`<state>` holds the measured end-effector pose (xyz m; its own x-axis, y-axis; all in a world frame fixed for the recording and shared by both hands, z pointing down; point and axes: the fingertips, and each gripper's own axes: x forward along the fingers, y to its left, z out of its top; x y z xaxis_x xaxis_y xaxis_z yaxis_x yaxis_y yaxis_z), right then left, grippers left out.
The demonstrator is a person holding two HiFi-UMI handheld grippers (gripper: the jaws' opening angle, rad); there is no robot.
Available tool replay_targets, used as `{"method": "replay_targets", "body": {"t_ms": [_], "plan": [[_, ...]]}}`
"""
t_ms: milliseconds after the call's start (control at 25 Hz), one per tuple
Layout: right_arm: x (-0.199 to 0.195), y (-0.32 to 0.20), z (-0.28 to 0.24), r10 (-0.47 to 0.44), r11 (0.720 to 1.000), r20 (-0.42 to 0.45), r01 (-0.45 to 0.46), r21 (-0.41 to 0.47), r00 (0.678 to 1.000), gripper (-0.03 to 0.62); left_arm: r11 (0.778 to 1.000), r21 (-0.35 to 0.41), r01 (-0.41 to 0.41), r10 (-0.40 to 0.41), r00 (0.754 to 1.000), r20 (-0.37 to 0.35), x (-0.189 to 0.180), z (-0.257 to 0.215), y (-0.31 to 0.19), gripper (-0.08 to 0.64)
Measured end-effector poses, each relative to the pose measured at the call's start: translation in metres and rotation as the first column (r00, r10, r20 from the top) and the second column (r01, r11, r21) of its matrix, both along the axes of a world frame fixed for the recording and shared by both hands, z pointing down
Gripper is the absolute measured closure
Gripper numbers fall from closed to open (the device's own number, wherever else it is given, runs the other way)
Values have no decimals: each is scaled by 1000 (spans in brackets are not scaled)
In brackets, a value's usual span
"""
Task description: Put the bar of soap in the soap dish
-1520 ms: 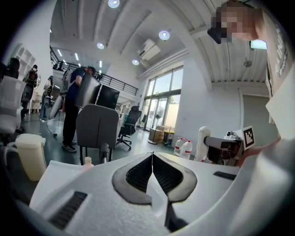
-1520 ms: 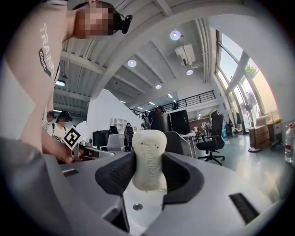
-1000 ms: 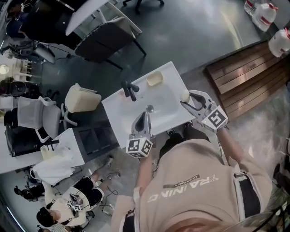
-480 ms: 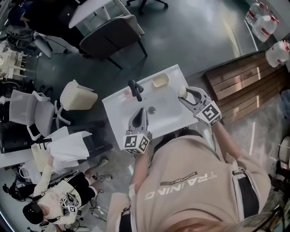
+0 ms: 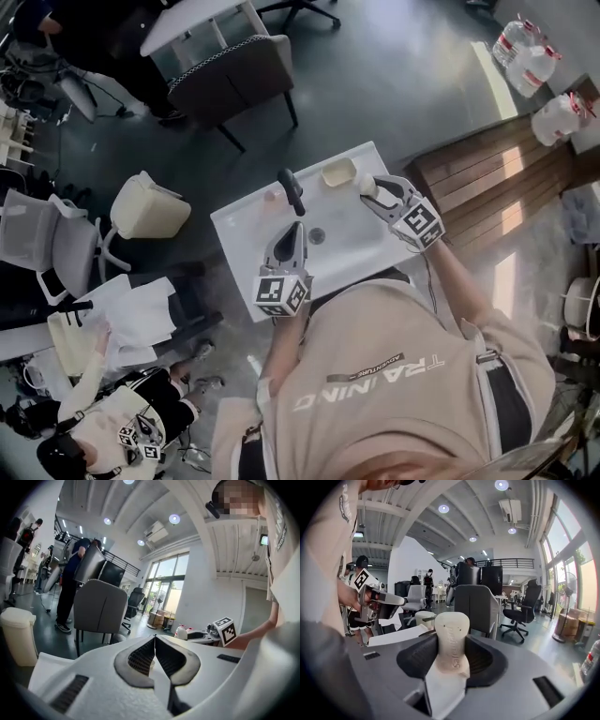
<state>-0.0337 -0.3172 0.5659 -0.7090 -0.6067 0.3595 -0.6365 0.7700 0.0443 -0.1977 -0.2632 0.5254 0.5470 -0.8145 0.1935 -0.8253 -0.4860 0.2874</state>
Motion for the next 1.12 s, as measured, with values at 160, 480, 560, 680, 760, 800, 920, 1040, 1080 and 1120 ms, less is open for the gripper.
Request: {"method": "replay_targets", "body": {"t_ms": [160,480,560,680,760,800,920,1040,1080,1120], "plan": [[-17,-18,11,-58,998,-104,60,11,993,417,1000,-1,-24,24,1000,2,-6,1,-7,549],[-29,-62,52,-225,970,-365,242,0,903,417,1000,-14,14,-14,1000,-3,-4,4,-19,549],[-34,-67,67,-279,954,-428,301,-18,860,417,999,-21,29,-29,1000,2,-5,6,-22,549],[-43,-73,91,-365,913,-538,406,-48,759,417,998,-30,54,-54,999,6,-10,10,-27,549],[-50,-76,108,-410,882,-600,465,-71,686,417,997,-41,66,-66,998,12,-12,15,-31,549],[-53,-77,118,-429,868,-626,489,-85,651,417,996,-51,72,-72,997,13,-13,17,-32,549],[-55,-82,144,-469,832,-687,538,-134,555,417,994,-63,84,-83,996,14,-12,20,-36,549],[-55,-87,162,-502,805,-721,563,-187,478,417,994,-62,90,-89,996,19,-11,19,-41,549],[-56,-87,167,-516,795,-725,570,-207,456,417,994,-64,92,-91,996,22,-11,19,-43,549],[-59,-86,170,-530,785,-727,577,-226,437,417,993,-67,94,-93,995,24,-12,20,-43,549]]}}
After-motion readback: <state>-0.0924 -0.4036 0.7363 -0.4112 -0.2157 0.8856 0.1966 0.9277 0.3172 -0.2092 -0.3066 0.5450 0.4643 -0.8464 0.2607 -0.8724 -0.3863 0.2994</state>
